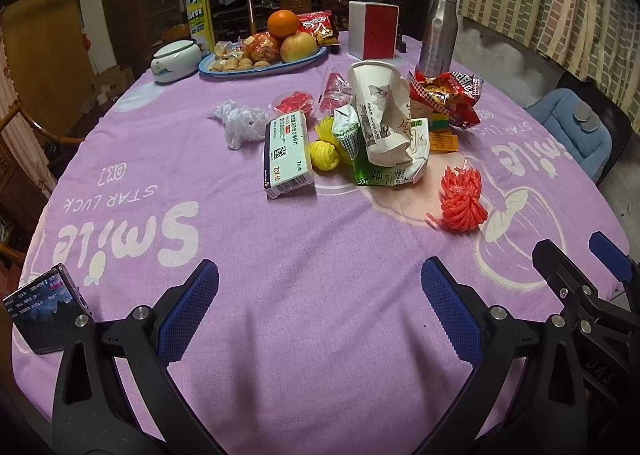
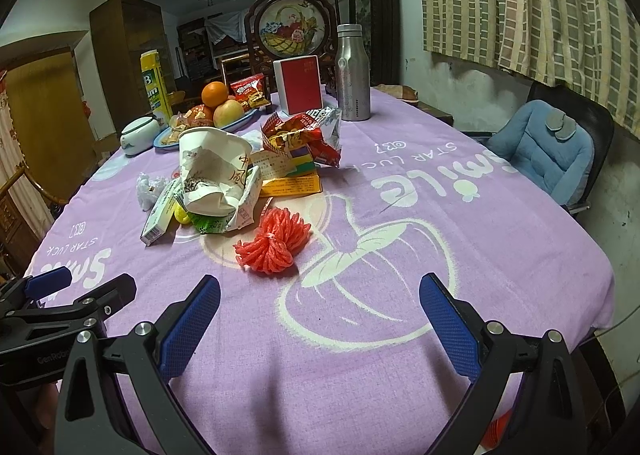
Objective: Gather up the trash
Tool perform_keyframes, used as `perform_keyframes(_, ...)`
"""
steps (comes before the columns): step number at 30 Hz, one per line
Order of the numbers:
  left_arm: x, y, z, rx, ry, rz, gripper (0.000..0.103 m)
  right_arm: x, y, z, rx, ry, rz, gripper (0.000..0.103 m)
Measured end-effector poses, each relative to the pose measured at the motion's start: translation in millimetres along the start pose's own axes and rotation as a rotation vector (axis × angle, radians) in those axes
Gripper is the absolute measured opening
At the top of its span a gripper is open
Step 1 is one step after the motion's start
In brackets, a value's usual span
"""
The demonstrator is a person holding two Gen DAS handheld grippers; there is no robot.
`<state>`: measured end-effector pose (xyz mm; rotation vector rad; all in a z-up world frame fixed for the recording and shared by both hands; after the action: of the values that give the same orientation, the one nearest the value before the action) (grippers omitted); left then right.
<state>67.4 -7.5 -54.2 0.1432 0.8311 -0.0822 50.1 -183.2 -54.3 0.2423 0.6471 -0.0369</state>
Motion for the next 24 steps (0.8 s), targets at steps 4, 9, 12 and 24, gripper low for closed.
perform_keyframes(4,-0.3,-0.2,-0.2,0.000,0.000,0.000,0.097,0.4,0.3,-0.7,0.000,0.002,0.000,0.098)
perform_keyframes(9,-0.3,-0.3,-0.4,0.001,0.001,0.000,0.097,0.5,0.2,-0.6,0.000,0.001,0.000,0.098)
perform_keyframes(12,-0.6,-0.4,-0.4,0.000,0.001,-0.001,0.097,0.2,0.6,-1.8,0.000,0.001,0.001,0.098)
perform_keyframes(24,0.1,-1.7,-2.9,0.008,0.004,-0.001,0.097,0.9,0.0,-1.0,0.001,0.003,0.000,0.098)
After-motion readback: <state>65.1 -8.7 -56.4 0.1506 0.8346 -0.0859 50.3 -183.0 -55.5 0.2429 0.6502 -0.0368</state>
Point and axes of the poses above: each gripper's, at about its wrist camera, not at the fingertips, and x roughly the way its jaws point, y to its left, z to its top, the point moved 6 cm from there along x, roughly the way its jaws point, and after that the axes turned 6 degrees about x, right-handed, at the moved point
